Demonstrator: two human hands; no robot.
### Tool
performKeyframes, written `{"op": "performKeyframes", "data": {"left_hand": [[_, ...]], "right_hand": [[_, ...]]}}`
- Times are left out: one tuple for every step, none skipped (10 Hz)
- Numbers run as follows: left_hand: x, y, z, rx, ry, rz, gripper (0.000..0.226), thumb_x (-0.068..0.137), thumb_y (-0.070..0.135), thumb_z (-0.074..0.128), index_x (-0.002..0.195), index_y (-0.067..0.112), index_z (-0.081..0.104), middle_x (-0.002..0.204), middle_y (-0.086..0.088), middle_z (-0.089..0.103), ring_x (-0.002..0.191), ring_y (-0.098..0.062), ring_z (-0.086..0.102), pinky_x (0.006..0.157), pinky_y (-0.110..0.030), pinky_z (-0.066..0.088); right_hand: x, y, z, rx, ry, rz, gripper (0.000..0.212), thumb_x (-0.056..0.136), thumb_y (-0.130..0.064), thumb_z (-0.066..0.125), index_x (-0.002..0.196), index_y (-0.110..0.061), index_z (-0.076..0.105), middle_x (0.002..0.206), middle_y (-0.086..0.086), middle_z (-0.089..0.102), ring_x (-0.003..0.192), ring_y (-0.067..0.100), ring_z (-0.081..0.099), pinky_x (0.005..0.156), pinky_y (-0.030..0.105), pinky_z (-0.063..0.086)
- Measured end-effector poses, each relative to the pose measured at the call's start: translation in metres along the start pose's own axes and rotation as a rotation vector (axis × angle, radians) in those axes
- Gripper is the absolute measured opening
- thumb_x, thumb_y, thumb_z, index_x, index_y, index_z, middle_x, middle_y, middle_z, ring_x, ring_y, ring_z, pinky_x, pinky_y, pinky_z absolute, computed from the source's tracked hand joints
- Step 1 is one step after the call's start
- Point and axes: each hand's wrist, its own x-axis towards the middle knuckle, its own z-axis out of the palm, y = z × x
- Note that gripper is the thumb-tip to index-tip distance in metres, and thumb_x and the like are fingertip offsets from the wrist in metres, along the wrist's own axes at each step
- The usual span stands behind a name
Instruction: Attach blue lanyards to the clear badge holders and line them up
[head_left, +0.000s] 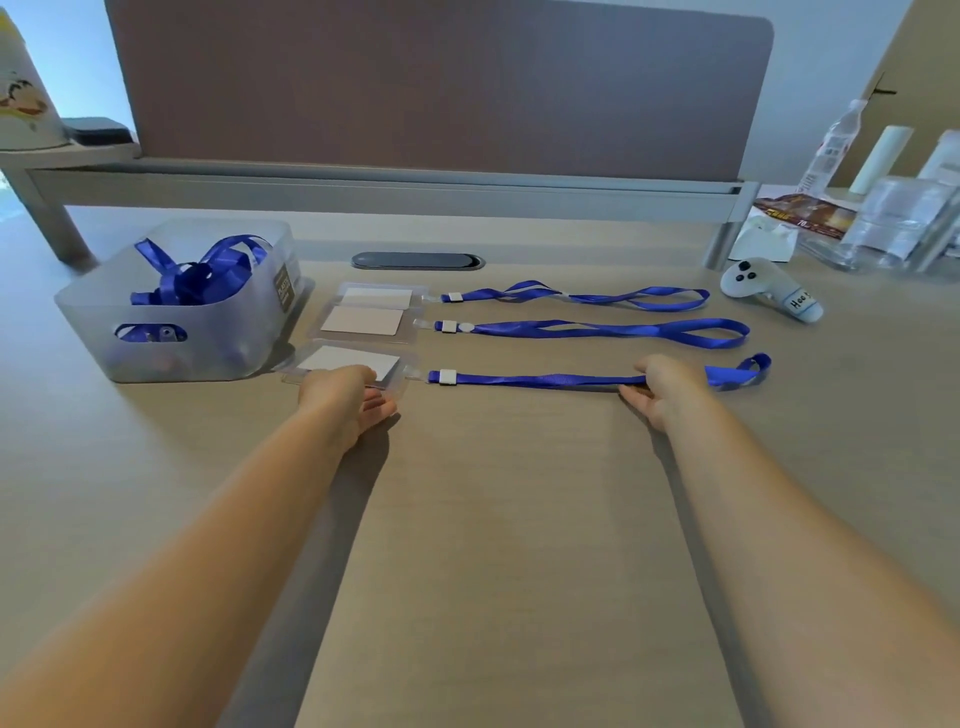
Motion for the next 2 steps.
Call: {"op": "performKeyframes", "data": {"left_hand": [[-0.007,0.005,-0.010,0.153,-0.066,0.040,0.041,0.089,0.007,0.049,0.127,0.000,0.037,0.083,-0.017,0.050,0.070,-0.024,0.053,0.052,-0.033,0.055],[-0.023,0.005,-0.023,0.292,-0.104,0.070,0.041,0.088,0.014,0.052,0.125,0.002,0.040,0.077,-0.011,0.046,0.066,-0.020,0.051,0.049,-0.030,0.052]], "right_hand": [[-0.010,-0.006,-0.003,-0.138,0.034,0.049,0.043,0.091,-0.005,0.048,0.134,-0.007,0.041,0.136,0.015,0.046,0.122,0.026,0.050,0.097,0.034,0.049],[-0.029,-0.001,-0.005,-0.272,0.088,-0.063,0.039,0.091,-0.009,0.049,0.129,-0.004,0.041,0.130,0.018,0.048,0.113,0.029,0.053,0.099,0.040,0.049]]}}
